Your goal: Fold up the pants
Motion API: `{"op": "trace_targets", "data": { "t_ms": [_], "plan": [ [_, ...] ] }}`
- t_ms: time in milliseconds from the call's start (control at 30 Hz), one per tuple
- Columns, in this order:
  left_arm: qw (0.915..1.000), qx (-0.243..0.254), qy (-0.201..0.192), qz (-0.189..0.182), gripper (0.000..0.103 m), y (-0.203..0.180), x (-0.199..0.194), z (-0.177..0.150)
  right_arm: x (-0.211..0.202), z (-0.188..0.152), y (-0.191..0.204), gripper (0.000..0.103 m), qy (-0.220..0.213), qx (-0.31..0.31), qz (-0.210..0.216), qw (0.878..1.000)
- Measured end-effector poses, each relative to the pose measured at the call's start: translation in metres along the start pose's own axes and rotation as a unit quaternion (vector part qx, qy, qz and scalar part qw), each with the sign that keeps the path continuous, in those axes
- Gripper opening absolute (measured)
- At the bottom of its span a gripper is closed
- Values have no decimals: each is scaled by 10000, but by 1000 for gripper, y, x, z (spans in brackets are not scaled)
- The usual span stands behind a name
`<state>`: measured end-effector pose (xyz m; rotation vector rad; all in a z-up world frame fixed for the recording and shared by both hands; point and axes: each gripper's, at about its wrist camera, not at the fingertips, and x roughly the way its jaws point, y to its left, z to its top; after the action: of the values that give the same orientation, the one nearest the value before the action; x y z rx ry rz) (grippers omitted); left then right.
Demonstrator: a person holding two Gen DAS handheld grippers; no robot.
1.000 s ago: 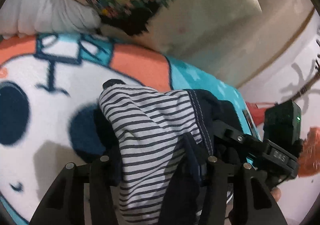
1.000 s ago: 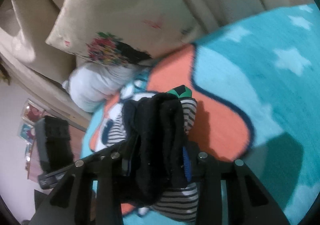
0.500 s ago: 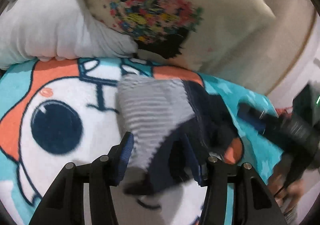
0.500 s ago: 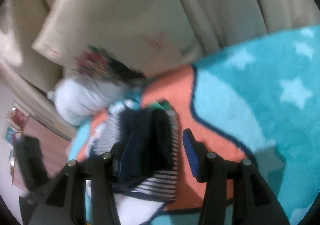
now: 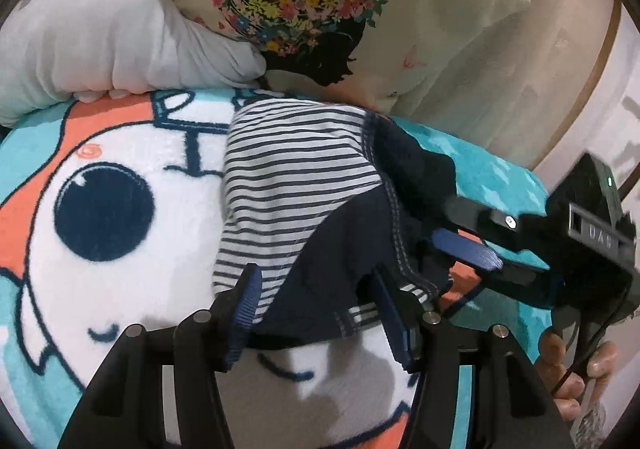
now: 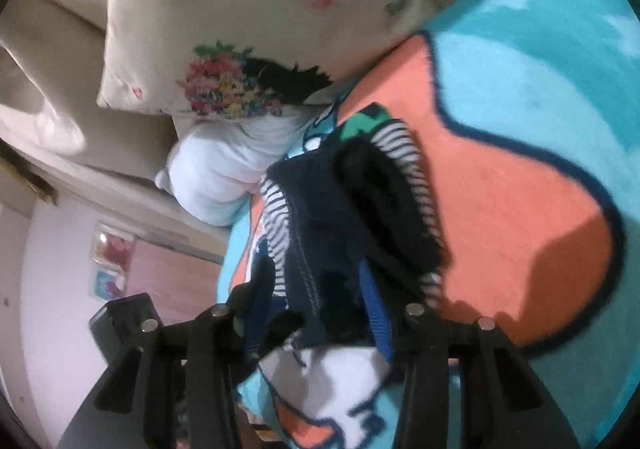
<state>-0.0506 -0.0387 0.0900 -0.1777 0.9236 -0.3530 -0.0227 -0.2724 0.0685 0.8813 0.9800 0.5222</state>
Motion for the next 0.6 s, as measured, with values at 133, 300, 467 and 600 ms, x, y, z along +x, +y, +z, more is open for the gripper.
{"op": "trace_targets", "data": {
  "t_ms": [133, 300, 467, 600],
  "plan": [
    [9998, -162, -124, 10, 67, 5, -10, -5, -17, -8, -6, 49, -272, -27, -403, 9988],
    [9986, -203, -378, 316, 70, 10, -28, -12, -28, -14, 4, 54, -578, -308, -801, 9946],
    [9927, -103, -841, 853, 76, 12, -48, -13, -35, -26, 34, 54, -888, -1070, -1288, 9819],
    [9909, -176, -883, 1001, 77, 19, -48, -5, -33, -24, 58, 54, -960, -1598, -1470, 9714]
  ]
}}
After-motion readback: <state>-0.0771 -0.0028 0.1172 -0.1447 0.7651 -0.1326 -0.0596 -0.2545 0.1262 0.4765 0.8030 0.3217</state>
